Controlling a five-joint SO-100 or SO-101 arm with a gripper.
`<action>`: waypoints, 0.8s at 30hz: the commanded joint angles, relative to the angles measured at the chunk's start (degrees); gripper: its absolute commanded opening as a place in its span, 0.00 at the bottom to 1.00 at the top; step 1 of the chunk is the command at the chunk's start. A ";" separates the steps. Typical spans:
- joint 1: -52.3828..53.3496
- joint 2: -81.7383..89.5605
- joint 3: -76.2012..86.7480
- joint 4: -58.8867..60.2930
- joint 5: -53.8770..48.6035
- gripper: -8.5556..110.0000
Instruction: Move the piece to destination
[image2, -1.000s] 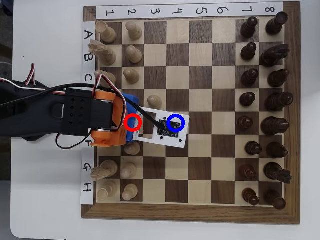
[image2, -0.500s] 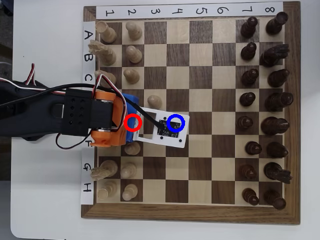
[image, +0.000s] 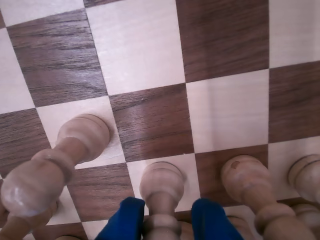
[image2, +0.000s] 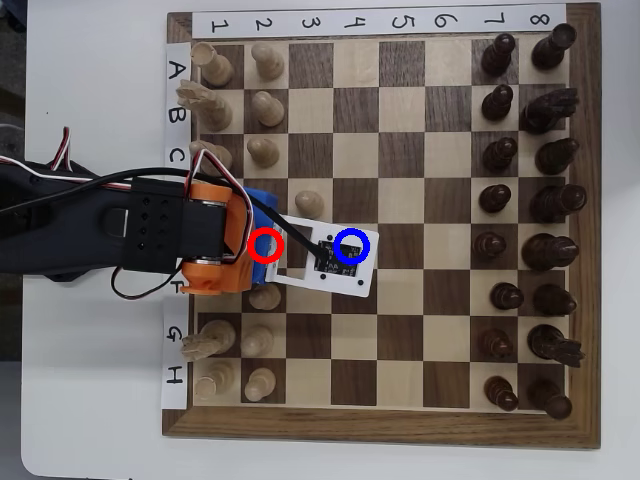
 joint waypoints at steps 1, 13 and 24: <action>1.32 2.20 -4.66 1.76 5.36 0.15; 1.23 1.93 -4.92 1.76 6.15 0.09; 2.02 1.76 -7.29 3.25 5.45 0.07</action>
